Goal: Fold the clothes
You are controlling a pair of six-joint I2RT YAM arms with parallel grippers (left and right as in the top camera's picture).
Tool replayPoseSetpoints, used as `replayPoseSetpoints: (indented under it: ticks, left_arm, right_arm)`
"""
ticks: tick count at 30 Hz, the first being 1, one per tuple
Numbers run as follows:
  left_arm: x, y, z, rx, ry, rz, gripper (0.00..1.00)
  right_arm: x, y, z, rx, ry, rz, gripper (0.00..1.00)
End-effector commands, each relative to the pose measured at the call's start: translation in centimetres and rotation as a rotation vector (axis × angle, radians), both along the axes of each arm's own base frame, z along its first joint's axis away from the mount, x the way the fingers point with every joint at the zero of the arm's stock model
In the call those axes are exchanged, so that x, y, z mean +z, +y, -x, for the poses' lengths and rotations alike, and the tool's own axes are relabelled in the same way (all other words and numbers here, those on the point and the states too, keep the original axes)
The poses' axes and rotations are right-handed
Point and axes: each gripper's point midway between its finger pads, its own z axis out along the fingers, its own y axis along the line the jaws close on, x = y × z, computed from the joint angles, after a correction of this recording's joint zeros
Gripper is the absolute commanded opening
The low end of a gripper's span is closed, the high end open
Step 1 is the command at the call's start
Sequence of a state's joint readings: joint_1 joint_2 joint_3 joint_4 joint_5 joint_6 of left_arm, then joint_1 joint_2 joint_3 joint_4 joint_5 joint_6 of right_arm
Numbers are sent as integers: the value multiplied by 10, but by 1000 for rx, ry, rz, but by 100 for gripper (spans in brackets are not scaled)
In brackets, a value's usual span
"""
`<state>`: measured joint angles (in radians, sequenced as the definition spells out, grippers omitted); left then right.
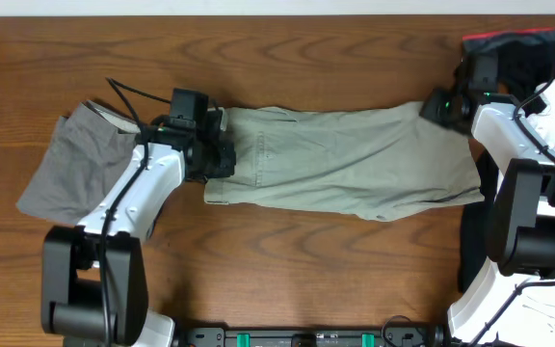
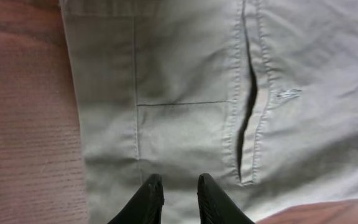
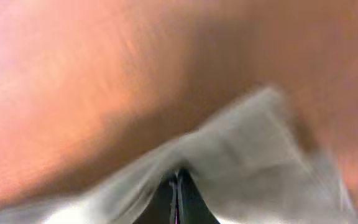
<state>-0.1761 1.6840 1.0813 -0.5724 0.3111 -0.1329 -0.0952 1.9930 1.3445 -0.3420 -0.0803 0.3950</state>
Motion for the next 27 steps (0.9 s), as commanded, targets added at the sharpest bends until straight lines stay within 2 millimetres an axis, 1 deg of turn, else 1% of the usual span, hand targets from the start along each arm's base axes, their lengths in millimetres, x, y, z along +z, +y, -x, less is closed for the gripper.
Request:
replayPoseSetpoints:
  ticks: [1,3,4,6,9,10,12,14,17,19,21,24,25,27]
  left_arm:
    - [-12,2,2,-5,32,-17,22]
    - [-14,2,3,-6,43,-19,22]
    - [-15,2,4,-6,45,-19,22]
    - [-15,2,4,-6,46,-19,22]
    - [-15,2,4,-6,47,-19,25]
    - [-15,2,4,-6,48,-20,27]
    - [-15,2,4,-6,48,-20,28]
    - [-15,2,4,-6,45,-19,29]
    - [-14,2,1,-6,33,-17,29]
    - [-13,1,-1,-6,24,-15,29]
    - [-13,1,-2,-6,19,-14,29]
    - [-13,1,0,-6,27,-16,29]
    - [-14,2,1,-6,32,-16,29]
    - [-15,2,4,-6,45,-19,29]
  right_arm:
    - [18,-6,-20,-13,-103,2,1]
    - [30,-9,-31,-14,-167,2,1]
    - [34,-10,-33,-3,-179,-4,1]
    - [44,-3,-31,75,-197,-27,1]
    - [64,18,-18,228,-213,-97,1]
    - [74,29,-12,295,-228,-126,1]
    - [95,54,6,429,-240,-192,1]
    - [101,66,23,463,-202,-221,1]
    - [89,94,53,551,-88,-232,1]
    - [70,116,68,609,-13,-223,1]
    - [43,134,80,645,64,-176,1]
    - [8,152,90,677,145,-113,1]
    - [-3,158,91,679,158,-105,1]
    - [-19,169,88,698,154,-98,1]
